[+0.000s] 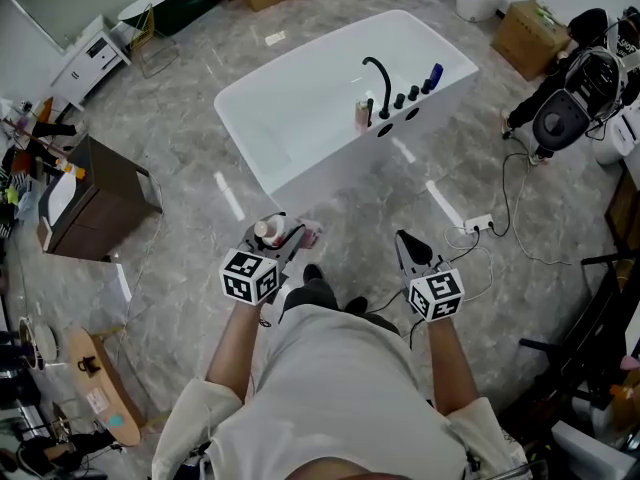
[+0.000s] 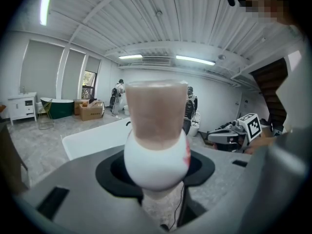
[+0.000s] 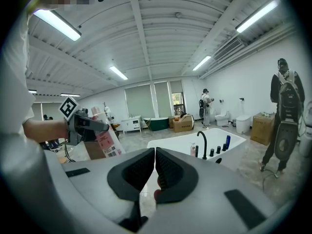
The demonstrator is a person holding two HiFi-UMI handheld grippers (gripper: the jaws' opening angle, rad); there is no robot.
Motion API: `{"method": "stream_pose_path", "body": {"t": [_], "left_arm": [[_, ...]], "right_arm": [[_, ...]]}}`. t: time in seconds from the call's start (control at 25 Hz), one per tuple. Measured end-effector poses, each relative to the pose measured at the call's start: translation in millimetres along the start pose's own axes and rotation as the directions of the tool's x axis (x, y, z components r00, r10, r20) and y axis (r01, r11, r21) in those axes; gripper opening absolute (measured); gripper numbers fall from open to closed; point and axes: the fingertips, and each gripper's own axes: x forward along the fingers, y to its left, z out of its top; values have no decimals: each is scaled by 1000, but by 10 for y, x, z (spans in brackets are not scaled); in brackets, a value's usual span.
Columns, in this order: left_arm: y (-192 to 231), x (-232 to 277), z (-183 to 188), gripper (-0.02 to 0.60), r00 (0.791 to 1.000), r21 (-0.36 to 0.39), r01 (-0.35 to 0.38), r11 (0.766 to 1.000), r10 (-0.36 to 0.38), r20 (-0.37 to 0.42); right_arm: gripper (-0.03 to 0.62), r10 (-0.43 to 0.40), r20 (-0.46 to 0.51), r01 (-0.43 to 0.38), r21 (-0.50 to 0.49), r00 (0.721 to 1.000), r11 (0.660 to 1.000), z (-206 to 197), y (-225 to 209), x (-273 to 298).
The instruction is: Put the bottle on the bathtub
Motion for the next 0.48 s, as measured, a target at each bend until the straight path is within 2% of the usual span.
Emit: {"method": "stream_pose_path", "body": {"t": [0.48], "left_arm": [[461,408,144,216,1000,-8,15,1000,-15,-22]], "right_arm": [[31,-21,-8,21,30,1000,999,143,-247,579]]}}
